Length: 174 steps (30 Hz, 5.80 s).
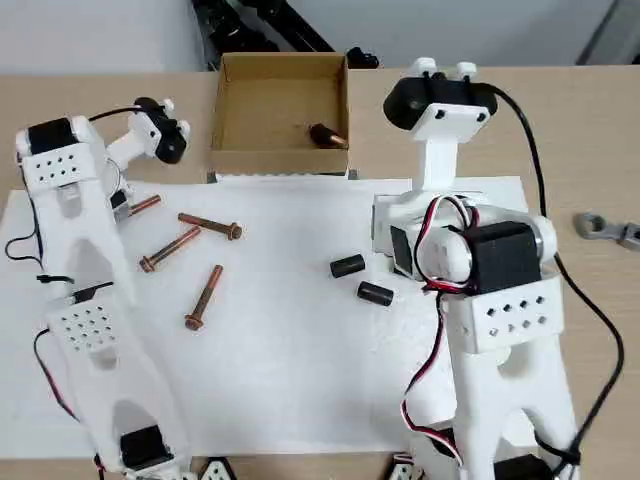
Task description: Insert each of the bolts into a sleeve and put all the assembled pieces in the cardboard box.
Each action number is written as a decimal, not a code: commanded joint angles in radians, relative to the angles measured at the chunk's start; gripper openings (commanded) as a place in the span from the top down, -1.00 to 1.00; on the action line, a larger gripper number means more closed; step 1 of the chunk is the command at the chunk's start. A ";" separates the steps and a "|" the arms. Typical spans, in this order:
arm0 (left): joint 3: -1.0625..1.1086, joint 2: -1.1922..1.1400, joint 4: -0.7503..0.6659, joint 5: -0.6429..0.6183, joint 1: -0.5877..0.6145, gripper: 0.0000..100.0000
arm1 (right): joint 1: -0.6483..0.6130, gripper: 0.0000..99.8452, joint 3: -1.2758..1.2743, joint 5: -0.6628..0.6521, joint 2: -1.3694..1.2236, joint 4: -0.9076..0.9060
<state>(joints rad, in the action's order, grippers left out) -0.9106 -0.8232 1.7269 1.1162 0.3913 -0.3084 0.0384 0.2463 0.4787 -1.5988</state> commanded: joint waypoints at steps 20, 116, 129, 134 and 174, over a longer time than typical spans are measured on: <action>0.194 0.296 0.029 -0.365 0.048 0.77 | -0.010 0.99 -0.080 0.011 0.028 0.013; -0.272 -0.064 0.025 -0.124 0.023 0.76 | -0.004 0.99 -0.160 0.011 0.027 0.013; -0.243 -0.153 0.026 -0.107 0.023 0.76 | -0.004 0.99 -0.160 0.009 0.027 0.013; -0.214 -0.160 0.026 -0.104 0.023 0.76 | -0.004 0.99 -0.160 0.009 0.027 0.013; -0.044 0.086 0.028 -0.051 0.023 0.99 | -0.004 0.99 -0.158 0.011 0.030 0.012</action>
<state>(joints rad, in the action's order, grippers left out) -0.9689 -0.9244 1.7285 1.0564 0.4189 -0.3099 -0.1243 0.2463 0.4803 -1.5988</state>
